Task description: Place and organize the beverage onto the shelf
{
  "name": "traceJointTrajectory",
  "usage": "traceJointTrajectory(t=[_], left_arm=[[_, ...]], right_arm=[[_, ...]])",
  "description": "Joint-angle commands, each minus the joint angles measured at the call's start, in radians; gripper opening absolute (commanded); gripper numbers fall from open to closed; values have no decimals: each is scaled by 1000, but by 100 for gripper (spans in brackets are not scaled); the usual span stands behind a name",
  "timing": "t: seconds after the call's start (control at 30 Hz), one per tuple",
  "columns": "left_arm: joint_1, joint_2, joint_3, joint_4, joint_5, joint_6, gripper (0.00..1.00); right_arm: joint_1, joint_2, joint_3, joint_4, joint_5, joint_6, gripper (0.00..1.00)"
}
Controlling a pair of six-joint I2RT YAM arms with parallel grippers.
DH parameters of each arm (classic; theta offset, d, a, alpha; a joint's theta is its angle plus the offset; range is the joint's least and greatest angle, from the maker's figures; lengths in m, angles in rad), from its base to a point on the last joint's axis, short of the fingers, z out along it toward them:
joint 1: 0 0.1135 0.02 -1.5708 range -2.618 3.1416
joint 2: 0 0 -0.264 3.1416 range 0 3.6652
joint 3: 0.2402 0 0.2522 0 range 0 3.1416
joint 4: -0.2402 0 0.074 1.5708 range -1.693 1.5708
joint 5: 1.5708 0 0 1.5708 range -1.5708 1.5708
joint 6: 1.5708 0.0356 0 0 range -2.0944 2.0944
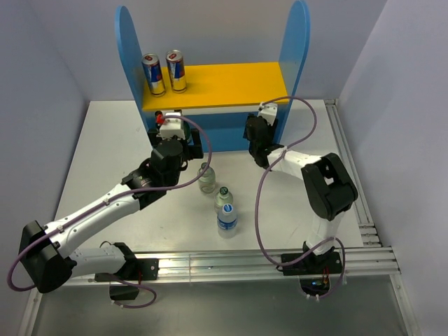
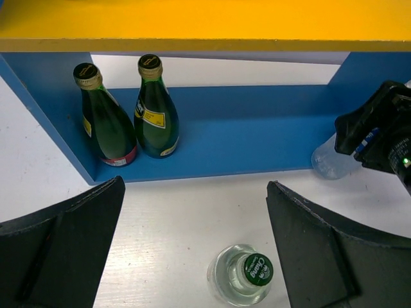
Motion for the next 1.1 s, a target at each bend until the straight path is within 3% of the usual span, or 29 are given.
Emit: traceJointTrajectory(t=[0.0,0.13,0.53,0.9,1.07], left_arm=[[-4,-9,4,31,-10,10,99],[-4,-13,0,34,-7,6,99],[-9,-10,-7,36,-7,6,99],[-10,-9,-14,40,-18,10,99],[-10,-1,-19,45,-21,14,99]], right_arm=[[-49,40,99,119,35,-23,0],[-69,77,128,103,69,-3,0],[-84,115,128,264,95,-3,0],[-86,252,273,310,158,-45,0],[-87,252,251,439,184,-48,0]])
